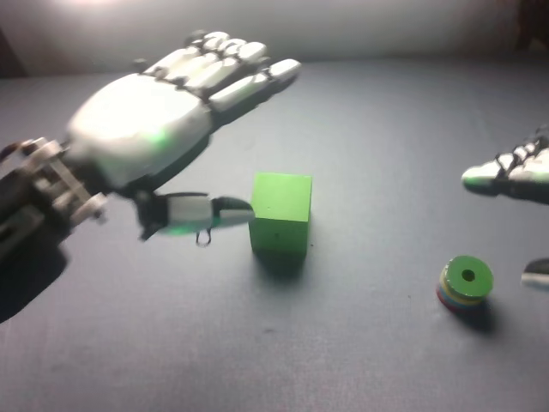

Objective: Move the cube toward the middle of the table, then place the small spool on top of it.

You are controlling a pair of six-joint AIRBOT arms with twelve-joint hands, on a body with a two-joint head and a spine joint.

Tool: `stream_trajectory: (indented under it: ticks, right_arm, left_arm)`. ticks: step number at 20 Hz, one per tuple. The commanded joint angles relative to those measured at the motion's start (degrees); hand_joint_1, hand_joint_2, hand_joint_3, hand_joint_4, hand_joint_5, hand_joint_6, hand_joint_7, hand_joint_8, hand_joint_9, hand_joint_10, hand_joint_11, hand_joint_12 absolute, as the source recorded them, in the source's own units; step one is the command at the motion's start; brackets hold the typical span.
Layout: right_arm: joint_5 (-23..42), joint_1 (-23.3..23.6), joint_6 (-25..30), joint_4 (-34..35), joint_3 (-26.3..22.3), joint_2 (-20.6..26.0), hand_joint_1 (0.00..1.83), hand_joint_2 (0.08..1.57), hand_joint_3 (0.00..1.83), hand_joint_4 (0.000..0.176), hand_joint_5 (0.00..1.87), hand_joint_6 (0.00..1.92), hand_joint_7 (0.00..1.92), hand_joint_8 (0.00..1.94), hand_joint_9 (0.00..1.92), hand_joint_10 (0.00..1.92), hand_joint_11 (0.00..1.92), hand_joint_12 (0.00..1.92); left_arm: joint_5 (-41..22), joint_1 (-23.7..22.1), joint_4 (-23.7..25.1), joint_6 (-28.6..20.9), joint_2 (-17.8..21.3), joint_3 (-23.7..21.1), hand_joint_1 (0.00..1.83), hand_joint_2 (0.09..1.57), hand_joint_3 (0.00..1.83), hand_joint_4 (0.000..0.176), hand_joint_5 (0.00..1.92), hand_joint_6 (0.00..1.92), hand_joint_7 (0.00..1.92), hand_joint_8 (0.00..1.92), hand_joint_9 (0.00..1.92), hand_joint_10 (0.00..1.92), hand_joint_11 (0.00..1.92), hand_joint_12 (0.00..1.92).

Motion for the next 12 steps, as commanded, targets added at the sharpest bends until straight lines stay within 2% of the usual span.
stream_trajectory:
  ticks: [1,2,3,4,5,6,7,8,9,10,11,12]
  right_arm:
    - [3.13,1.4,0.91,-0.23,0.43,0.6,0.8,1.11,0.0,0.0,0.46,0.0,0.56,0.0,0.59,0.01,0.54,0.23]
    - [1.0,2.37,1.62,-1.9,0.75,0.66,0.79,1.06,0.0,0.0,0.46,0.0,0.58,0.0,0.62,0.0,0.53,0.31]
    - [-1.58,3.71,2.62,-4.15,1.3,0.66,0.8,1.0,0.0,0.0,0.47,0.0,0.6,0.0,0.65,0.0,0.36,0.81]
    - [-3.4,4.63,3.05,-5.86,1.55,0.66,0.82,0.98,0.0,0.0,0.48,0.0,0.62,0.0,0.67,0.0,0.33,0.93]
    - [-5.95,5.99,3.57,-7.82,1.83,0.65,0.85,0.98,0.0,0.018,0.45,0.0,0.6,0.0,0.65,0.0,0.26,1.03]
    - [-7.89,7.01,4.1,-9.61,2.14,0.62,0.85,0.98,0.0,0.018,0.45,0.0,0.6,0.0,0.65,0.0,0.26,1.03]
    - [-10.61,8.52,5.08,-12.14,2.67,0.34,0.92,0.93,0.0,0.035,0.46,0.0,0.59,0.0,0.67,0.01,0.28,1.0]
    - [-12.92,9.9,6.22,-14.21,3.3,-0.08,0.91,0.93,0.0,0.042,0.42,0.0,0.53,0.0,0.63,0.0,0.24,0.98]
    - [-15.47,11.3,7.64,-16.65,4.13,-0.7,0.92,0.94,0.0,0.043,0.42,0.0,0.51,0.0,0.6,0.0,0.21,1.01]
    - [-17.17,12.33,8.73,-18.2,4.87,-1.25,0.92,0.94,0.0,0.043,0.42,0.0,0.51,0.0,0.6,0.0,0.21,1.01]
    - [-19.47,13.52,10.0,-20.22,5.75,-1.98,0.93,0.95,0.0,0.064,0.43,0.0,0.5,0.0,0.6,0.0,0.24,1.04]
    - [-20.54,14.09,10.75,-21.3,6.27,-2.49,0.96,0.95,0.0,0.058,0.43,0.0,0.51,0.0,0.59,0.0,0.19,1.08]
  left_arm:
    - [-10.23,0.54,0.28,-0.05,1.45,-0.92,0.56,1.0,0.01,0.176,0.0,0.0,0.0,0.0,0.0,0.0,0.01,0.0]
    - [-12.42,2.02,-0.01,-0.06,3.21,-2.26,0.66,1.01,0.01,0.176,0.0,0.0,0.0,0.0,0.0,0.0,0.0,0.0]
    - [-14.84,3.8,-0.34,-0.06,5.15,-3.72,0.96,0.99,0.0,0.168,0.01,0.0,0.0,0.0,0.0,0.0,0.0,0.0]
    - [-16.35,5.14,-0.65,-0.06,6.48,-4.72,1.04,0.97,0.0,0.143,0.01,0.0,0.0,0.0,0.0,0.0,0.0,0.0]
    - [-18.01,6.71,-0.91,-0.06,7.92,-5.82,1.02,0.95,0.0,0.15,0.01,0.0,0.0,0.0,0.0,0.0,0.0,0.0]
    - [-19.07,7.91,-1.12,-0.06,8.95,-6.62,1.02,0.95,0.0,0.15,0.01,0.0,0.0,0.0,0.0,0.0,0.0,0.0]
    - [-20.61,9.48,-1.48,-0.06,10.14,-7.61,1.05,0.95,0.0,0.15,0.01,0.0,0.0,0.0,0.0,0.0,0.0,0.0]
    - [-21.8,10.74,-1.96,-0.05,10.98,-8.35,1.07,0.94,0.0,0.147,0.01,0.0,0.0,0.0,0.0,0.0,0.0,0.0]
    - [-22.9,11.57,-2.51,-0.05,11.53,-8.82,1.1,0.94,0.0,0.139,0.02,0.0,0.0,0.0,0.0,0.0,0.0,0.0]
    - [-23.65,12.09,-2.95,-0.05,11.83,-9.06,1.1,0.94,0.0,0.139,0.02,0.0,0.0,0.0,0.0,0.0,0.0,0.0]
    - [-24.21,12.53,-3.29,-0.05,11.99,-9.22,1.08,0.95,0.0,0.121,0.03,0.01,0.0,0.0,0.0,0.0,0.0,0.0]
    - [-24.44,12.77,-3.35,-0.05,12.08,-9.33,1.07,0.95,0.0,0.134,0.02,0.0,0.0,0.0,0.0,0.0,0.0,0.0]
